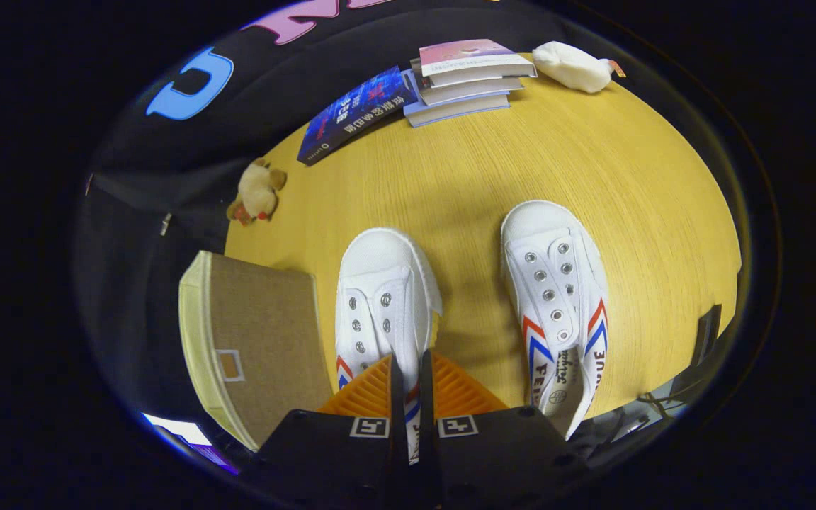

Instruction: Open the storage box then place both shoes into the box .Put the left shoe in first, then the right shoe, with the right side of both shoes facing outward in a uniform manner.

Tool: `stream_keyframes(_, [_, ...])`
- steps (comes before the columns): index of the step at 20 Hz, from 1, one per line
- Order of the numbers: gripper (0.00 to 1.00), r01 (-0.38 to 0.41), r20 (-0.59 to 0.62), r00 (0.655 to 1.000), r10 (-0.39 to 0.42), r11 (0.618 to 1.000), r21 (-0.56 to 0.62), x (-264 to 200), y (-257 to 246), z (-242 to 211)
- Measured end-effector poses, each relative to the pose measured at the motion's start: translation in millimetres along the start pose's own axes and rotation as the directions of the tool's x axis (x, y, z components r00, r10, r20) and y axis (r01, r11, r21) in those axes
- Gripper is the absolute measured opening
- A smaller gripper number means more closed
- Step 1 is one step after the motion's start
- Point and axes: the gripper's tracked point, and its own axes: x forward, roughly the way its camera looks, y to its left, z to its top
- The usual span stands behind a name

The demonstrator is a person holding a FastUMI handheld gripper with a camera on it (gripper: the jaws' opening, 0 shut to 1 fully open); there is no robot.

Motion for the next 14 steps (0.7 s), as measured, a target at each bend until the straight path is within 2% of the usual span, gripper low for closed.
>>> stream_keyframes(8, [0.1, -0.151, 0.062, 0.987, 0.15, 0.988, 0.016, -80, 107, 25])
stream_keyframes(14, [0.1, -0.245, 0.061, 0.968, 0.244, 0.969, 0.01, -94, 203, 17])
